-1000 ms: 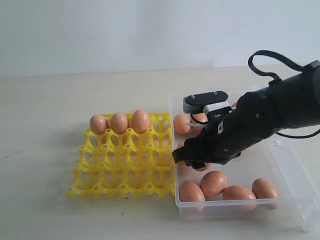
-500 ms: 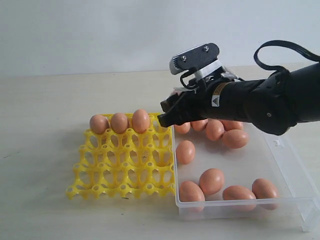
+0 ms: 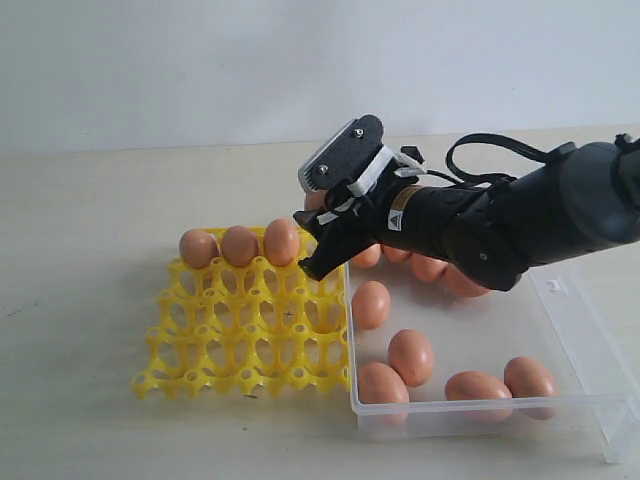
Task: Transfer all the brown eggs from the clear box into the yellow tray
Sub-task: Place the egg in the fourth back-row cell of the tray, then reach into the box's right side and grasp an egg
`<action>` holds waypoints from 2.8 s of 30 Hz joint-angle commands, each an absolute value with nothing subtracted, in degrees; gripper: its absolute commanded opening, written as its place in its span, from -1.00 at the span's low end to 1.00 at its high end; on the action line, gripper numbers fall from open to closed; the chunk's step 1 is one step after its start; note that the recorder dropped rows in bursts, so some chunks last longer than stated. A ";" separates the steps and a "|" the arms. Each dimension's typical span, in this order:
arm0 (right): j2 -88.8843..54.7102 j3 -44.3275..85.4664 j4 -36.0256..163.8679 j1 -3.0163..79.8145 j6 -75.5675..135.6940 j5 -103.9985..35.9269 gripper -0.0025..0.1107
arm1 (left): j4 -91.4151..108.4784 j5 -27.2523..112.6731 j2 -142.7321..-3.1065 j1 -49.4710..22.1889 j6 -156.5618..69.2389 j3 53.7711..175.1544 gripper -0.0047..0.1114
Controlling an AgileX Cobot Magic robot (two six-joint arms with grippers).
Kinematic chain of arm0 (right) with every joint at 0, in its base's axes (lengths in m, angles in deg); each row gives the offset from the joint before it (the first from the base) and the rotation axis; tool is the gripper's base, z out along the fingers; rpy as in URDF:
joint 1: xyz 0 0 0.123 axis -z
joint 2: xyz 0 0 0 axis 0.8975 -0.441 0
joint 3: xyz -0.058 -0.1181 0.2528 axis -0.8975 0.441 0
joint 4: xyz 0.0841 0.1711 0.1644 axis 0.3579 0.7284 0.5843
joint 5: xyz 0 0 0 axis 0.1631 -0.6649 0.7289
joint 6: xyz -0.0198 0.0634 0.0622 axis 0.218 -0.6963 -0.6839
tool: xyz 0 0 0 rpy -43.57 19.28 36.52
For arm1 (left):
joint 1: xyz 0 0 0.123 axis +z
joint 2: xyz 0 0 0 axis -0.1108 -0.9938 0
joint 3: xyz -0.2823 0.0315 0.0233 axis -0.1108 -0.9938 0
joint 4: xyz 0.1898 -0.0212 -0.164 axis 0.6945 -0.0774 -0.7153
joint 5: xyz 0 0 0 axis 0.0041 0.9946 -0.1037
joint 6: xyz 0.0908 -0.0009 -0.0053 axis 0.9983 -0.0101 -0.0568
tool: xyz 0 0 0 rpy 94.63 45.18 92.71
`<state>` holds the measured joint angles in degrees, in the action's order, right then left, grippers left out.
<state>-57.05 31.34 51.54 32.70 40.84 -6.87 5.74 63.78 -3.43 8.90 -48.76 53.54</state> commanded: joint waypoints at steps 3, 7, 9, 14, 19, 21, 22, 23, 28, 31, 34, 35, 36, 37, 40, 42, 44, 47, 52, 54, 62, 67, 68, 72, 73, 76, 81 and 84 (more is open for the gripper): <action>-60.46 28.39 51.49 32.86 46.28 -5.90 -0.96 | 5.42 62.98 -3.11 8.60 -49.07 53.77 -0.92; -61.67 28.40 51.49 32.86 49.07 -5.89 -0.96 | 5.42 62.98 -3.11 8.60 -49.07 53.77 -0.92; -62.05 28.40 51.95 32.86 49.61 -5.89 -0.96 | 5.42 62.98 -3.11 8.60 -49.07 53.77 -0.92; -62.10 28.40 52.68 32.86 50.81 -6.04 -0.96 | 5.42 62.98 -3.11 8.60 -49.07 53.77 -0.92; -62.10 28.40 52.55 32.86 50.29 -6.28 -0.81 | 5.42 62.98 -3.11 8.60 -49.07 53.77 -0.92; -62.10 28.40 52.55 32.86 50.29 -6.28 -0.67 | 5.42 62.98 -3.11 8.60 -49.07 53.77 -0.92; -62.10 28.40 52.55 32.86 50.29 -6.28 -0.59 | 5.42 62.98 -3.11 8.60 -49.07 53.77 -0.92; -62.10 28.40 52.55 32.86 50.29 -6.28 -0.50 | 5.42 62.98 -3.11 8.60 -49.07 53.77 -0.92; -61.99 28.40 52.55 32.86 50.29 -7.27 -0.16 | 5.42 62.98 -3.11 8.60 -49.07 53.77 -0.92; -61.99 28.40 52.55 32.86 50.29 -7.52 -0.13 | 5.42 62.98 -3.11 8.60 -49.07 53.77 -0.92; -61.99 28.40 52.55 32.86 50.29 -7.52 -0.13 | 5.42 62.98 -3.11 8.60 -49.07 53.77 -0.92; -61.99 28.40 52.55 32.86 50.29 -7.52 -0.13 | 5.42 62.98 -3.11 8.60 -49.07 53.77 -0.92; -61.99 28.40 52.70 32.86 50.29 -7.52 -0.13 | 5.42 62.98 -3.11 8.60 -49.07 53.77 -0.92; -61.99 28.40 52.70 32.86 50.29 -7.52 -0.13 | 5.42 62.98 -3.11 8.60 -49.07 53.77 -0.92; -61.88 28.40 52.59 32.86 50.29 -7.52 -0.07 | 5.42 62.98 -3.11 8.60 -49.07 53.77 -0.92; -61.88 28.40 52.59 32.86 50.29 -7.52 0.00 | 5.42 62.98 -3.11 8.60 -49.07 53.77 -0.92; -61.88 28.40 52.59 32.86 50.29 -7.68 0.05 | 5.42 62.98 -3.11 8.60 -49.07 53.77 -0.92; -61.88 28.40 52.59 32.86 50.29 -7.80 0.07 | 5.42 62.98 -3.11 8.60 -49.07 53.77 -0.92; -61.88 28.40 52.45 32.86 50.29 -8.78 0.08 | 5.42 62.98 -3.11 8.60 -49.07 53.77 -0.92; -61.64 28.40 52.32 32.86 50.29 -10.60 0.13 | 5.42 62.98 -3.11 8.60 -49.07 53.77 -0.92; -61.26 28.40 52.32 32.86 50.29 -12.34 0.19 | 5.42 62.98 -3.11 8.60 -49.07 53.77 -0.92; -58.58 28.40 52.32 32.64 50.29 -14.06 0.19 | 5.42 62.98 -3.11 8.60 -49.07 53.77 -0.92; -57.00 28.40 52.32 32.51 50.29 -14.88 0.18 | 5.42 62.98 -3.11 8.60 -49.07 53.77 -0.92; -47.07 28.40 55.93 32.51 49.61 -23.98 -0.04 | 5.42 62.98 -3.11 8.60 -49.07 53.77 -0.92; -44.31 28.40 56.39 32.51 48.11 -27.71 -0.15 | 5.42 62.98 -3.11 8.60 -49.07 53.77 -0.92; -38.35 28.40 55.97 32.98 41.89 -39.74 -0.53 | 5.42 62.98 -3.11 8.60 -49.07 53.77 -0.92; -35.24 28.40 43.35 34.55 18.85 -65.40 -0.96 | 5.42 62.98 -3.11 8.60 -49.07 53.77 -0.92; -35.35 28.40 41.76 35.72 13.66 -77.96 -0.96 | 5.42 62.98 -3.11 8.60 -49.07 53.77 -0.92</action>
